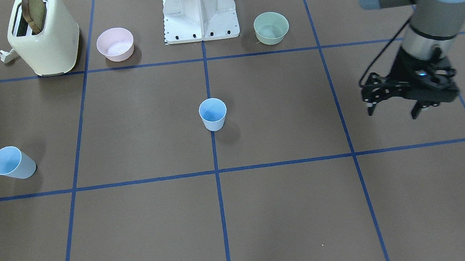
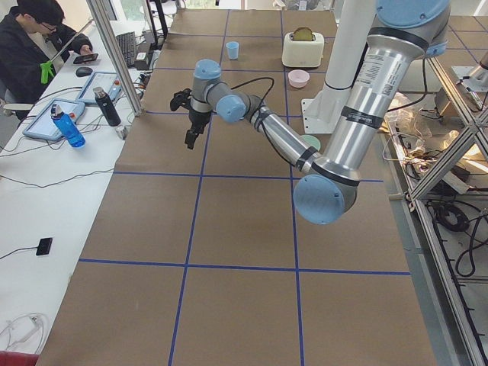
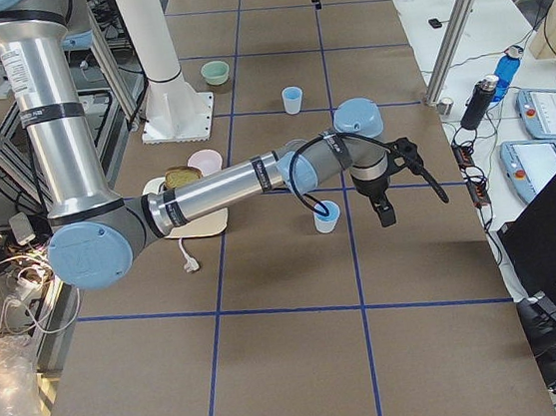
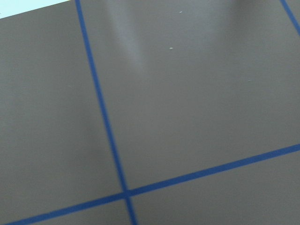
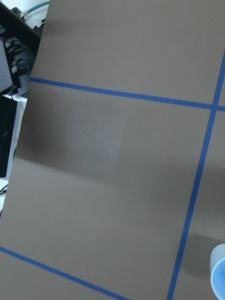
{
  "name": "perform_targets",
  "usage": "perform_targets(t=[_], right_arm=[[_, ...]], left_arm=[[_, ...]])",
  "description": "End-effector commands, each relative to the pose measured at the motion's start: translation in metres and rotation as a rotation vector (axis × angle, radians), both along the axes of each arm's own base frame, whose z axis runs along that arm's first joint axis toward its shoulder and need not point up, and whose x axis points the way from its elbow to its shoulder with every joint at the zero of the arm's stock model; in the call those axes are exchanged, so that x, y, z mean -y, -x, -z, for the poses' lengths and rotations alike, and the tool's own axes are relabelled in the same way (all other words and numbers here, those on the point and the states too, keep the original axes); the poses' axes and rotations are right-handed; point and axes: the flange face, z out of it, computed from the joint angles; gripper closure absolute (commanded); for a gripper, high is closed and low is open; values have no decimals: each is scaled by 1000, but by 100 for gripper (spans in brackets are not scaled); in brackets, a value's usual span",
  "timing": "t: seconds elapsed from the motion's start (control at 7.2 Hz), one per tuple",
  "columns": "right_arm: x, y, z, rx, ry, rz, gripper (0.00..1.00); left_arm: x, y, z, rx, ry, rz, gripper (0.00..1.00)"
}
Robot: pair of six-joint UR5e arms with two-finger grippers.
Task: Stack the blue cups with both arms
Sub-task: 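Release the cup upright and withdraw the left arm, then reach the right gripper down and grasp the other light-blue cup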
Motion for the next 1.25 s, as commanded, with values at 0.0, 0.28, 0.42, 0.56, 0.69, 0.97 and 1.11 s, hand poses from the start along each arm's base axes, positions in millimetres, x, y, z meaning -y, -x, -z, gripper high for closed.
perform_targets(t=[0.0,0.28,0.42,0.56,0.69,0.97,1.11], right_arm=[[-5,43,-1,13,46,38,0],[-11,56,-7,13,69,53,0],[-19,62,-18,10,82,69,0],[-30,75,-33,1,105,97,0],[-44,93,-51,-13,129,140,0],[-57,144,-59,-44,137,227,0],[-57,157,-64,-71,138,236,0]], left_arm=[[7,172,-141,-44,64,-78,0],[-31,233,-262,-37,144,-123,0],[-47,275,-286,-43,184,-52,0],[-73,282,-307,-45,221,-33,0],[-83,282,-310,-44,227,-31,0],[-86,282,-308,-44,224,-30,0],[-87,282,-307,-44,221,-30,0]])
